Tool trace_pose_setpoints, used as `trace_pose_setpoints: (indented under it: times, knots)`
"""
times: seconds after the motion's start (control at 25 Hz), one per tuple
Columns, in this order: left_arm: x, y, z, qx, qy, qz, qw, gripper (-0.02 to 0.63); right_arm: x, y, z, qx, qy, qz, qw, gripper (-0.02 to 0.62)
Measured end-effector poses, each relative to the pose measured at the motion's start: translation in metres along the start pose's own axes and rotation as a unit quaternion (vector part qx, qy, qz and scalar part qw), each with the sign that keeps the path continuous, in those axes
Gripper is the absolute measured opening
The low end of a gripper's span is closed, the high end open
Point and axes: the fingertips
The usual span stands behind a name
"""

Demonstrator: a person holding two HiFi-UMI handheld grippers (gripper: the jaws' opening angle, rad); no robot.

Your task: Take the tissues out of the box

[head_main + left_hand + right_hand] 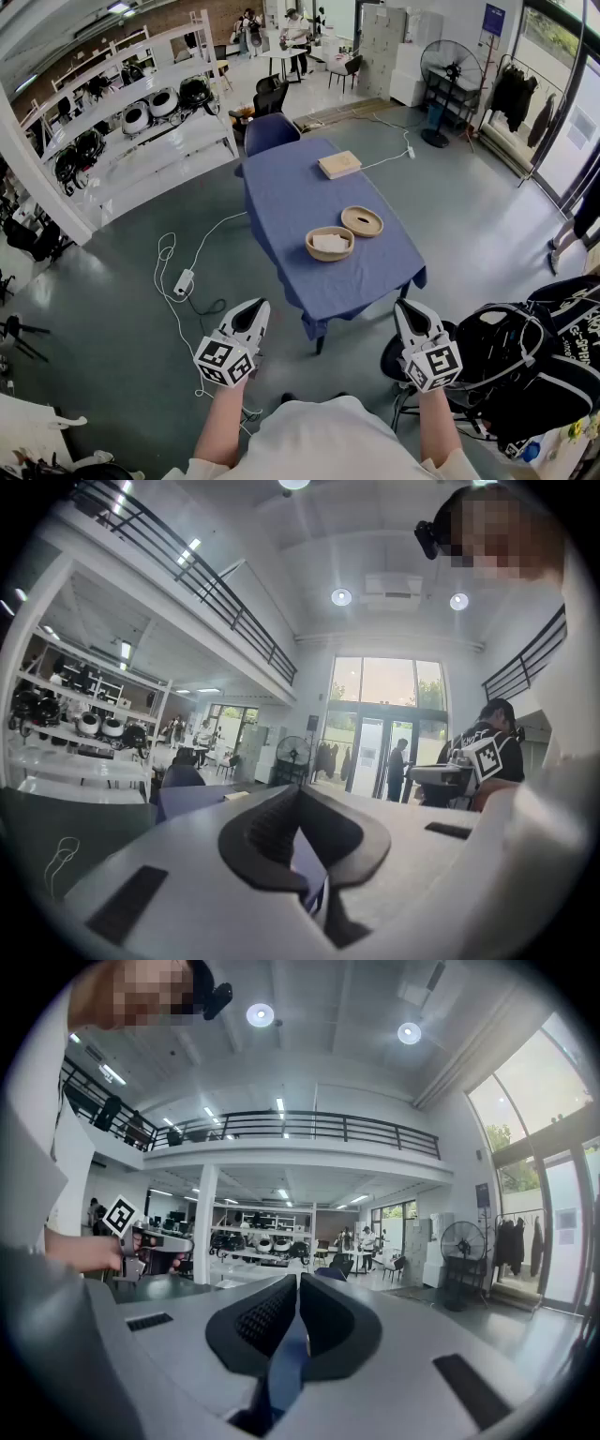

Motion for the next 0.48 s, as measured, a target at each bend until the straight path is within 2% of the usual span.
trace_pose_setpoints:
  times: [0.48]
  knots:
    - [-0.012, -0.006, -0.011, 0.006, 0.005, -0.002, 1.0000, 0.006, -0.013, -0.006, 0.003, -0.002, 0.004, -0.004, 1.000, 0.038]
Point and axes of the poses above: the fingertips, and each gripper's own axes: x backward along the fingers, z to its right, y out of its underside, and after that the axes turned 12 degrees about y, right-handed
